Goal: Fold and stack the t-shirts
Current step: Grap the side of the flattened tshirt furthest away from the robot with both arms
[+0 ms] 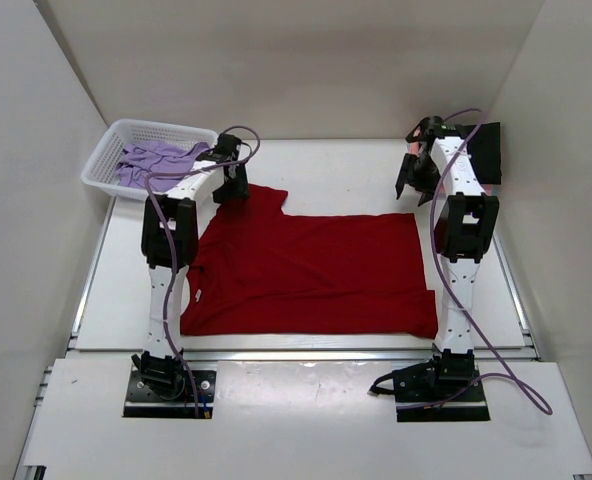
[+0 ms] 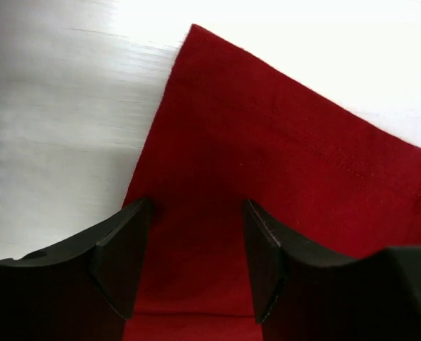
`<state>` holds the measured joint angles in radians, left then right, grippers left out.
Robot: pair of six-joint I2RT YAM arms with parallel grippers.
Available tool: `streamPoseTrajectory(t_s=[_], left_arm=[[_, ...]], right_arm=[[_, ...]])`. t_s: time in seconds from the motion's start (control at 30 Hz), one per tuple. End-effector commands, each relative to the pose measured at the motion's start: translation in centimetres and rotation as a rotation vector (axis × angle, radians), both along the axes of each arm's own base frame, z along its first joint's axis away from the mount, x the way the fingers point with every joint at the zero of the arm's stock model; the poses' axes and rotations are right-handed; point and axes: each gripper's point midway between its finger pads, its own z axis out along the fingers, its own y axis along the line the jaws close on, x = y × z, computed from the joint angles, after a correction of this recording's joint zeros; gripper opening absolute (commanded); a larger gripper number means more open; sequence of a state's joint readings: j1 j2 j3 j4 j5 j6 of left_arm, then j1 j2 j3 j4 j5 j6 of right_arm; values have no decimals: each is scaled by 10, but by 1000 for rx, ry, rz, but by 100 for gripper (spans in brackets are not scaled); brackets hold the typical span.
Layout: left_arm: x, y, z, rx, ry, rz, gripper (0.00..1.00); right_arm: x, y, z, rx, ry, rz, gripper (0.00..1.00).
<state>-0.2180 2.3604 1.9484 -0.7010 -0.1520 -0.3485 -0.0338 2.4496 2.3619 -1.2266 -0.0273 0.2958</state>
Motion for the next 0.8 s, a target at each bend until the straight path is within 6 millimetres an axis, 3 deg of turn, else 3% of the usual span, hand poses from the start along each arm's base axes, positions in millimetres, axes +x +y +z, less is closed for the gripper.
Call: streamPoseTrajectory(t_s=[0.0, 0.1, 0.13, 0.2, 0.23, 0.43, 0.5, 0.57, 0.73, 0.77], left_arm=[[-10, -2, -10, 7, 67, -21, 64], [-17, -8, -18, -1, 104, -53, 58], [-13, -6, -13, -13, 90, -47, 46], [-15, -10, -16, -32, 108, -57, 10], [-15, -13, -15, -42, 107, -64, 2], [-13, -14, -5, -75, 83, -73, 0], [-16, -12, -6, -86, 87, -69, 0], [-12, -15, 4, -102, 48, -73, 0], [-18, -15, 1, -115, 52, -71, 0], [-18, -12, 2, -114, 51, -68, 0]], right_arm=[[0, 1, -7, -5, 10, 1, 58], [0, 1, -11, 6, 14, -8, 58], [-1, 3, -15, 14, 22, -5, 58], [2, 4, -16, 17, 13, -12, 58], [2, 3, -19, 24, 16, -19, 58], [0, 4, -32, 22, 40, -13, 53], [-5, 3, -45, 10, 75, -14, 53], [-8, 5, -46, 2, 94, -21, 52], [-21, 5, -52, -50, 159, -13, 52], [-22, 5, -52, -46, 162, -17, 47]])
